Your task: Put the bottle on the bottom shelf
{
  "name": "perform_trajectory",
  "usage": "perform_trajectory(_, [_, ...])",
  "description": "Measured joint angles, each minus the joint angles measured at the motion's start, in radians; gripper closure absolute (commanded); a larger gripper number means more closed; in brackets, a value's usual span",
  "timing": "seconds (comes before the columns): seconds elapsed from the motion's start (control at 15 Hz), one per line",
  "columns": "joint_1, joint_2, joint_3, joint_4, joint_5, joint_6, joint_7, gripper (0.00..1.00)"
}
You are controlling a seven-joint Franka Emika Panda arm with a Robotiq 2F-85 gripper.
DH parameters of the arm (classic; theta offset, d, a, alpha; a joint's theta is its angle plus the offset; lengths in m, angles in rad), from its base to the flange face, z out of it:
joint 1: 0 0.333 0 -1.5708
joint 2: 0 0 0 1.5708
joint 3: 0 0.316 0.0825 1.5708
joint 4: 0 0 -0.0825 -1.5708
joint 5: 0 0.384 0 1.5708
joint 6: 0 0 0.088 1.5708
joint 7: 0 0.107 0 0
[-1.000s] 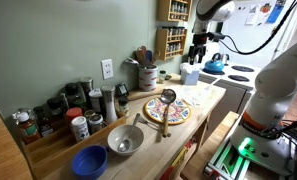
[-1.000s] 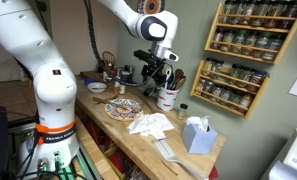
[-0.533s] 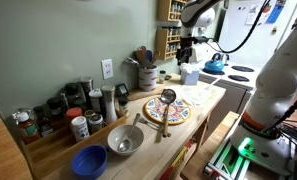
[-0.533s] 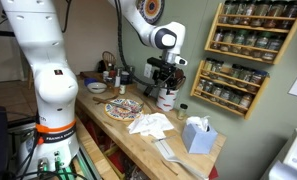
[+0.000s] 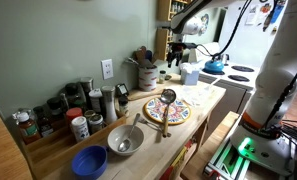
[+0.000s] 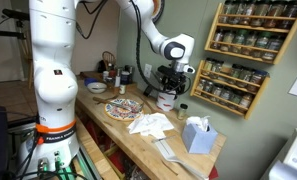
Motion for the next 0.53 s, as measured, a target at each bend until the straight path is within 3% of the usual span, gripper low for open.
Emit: perform_trajectory(0.53, [-0.058,0.201,0.011,0.145,0.03,0.105,-0.075,0.0])
